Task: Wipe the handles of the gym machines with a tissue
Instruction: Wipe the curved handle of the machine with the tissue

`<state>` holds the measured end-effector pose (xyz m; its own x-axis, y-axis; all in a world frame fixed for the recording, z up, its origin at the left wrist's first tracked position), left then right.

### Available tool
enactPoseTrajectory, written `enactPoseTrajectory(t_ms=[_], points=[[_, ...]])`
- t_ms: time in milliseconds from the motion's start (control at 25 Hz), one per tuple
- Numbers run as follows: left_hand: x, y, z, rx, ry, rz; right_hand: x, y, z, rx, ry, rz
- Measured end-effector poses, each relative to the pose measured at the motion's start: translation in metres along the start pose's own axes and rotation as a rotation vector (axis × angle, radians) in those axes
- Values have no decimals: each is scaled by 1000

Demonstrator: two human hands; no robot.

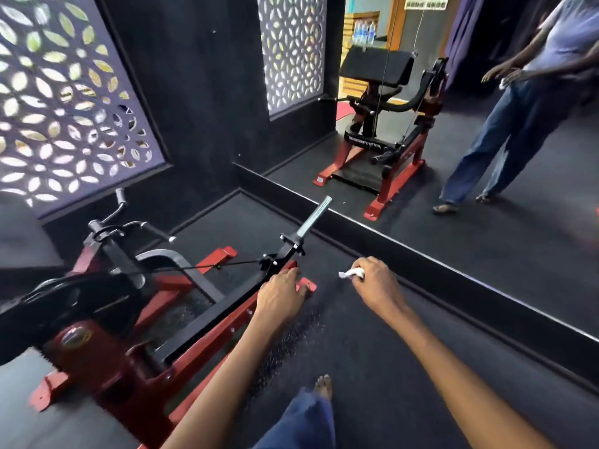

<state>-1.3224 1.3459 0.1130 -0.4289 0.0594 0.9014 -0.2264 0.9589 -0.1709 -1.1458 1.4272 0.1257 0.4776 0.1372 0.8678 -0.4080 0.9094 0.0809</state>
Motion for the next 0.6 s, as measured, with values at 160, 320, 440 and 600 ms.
enactPoseTrajectory(t_ms=[160,320,440,600], points=[[10,136,-23,-3,-8,22,18,122,-44,-29,-26,56],[24,252,-53,13,1,36,44,241,-78,-33,-33,62],[30,332,-67,43,-14,51,48,323,-103,-31,-12,84],[31,429,-64,136,-13,27,33,433,-130,45,20,164]])
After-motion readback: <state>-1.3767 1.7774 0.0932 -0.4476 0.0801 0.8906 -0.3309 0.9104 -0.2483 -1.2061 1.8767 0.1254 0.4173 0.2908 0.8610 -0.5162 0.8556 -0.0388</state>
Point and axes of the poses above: each hand's wrist, its own y-axis towards the middle knuckle, its own x-axis out of the back of the hand, z = x × y, the point moved 7 cm from there along y, towards the middle knuckle, and after that the axes turned 6 degrees about z, right-handed, at the moved point
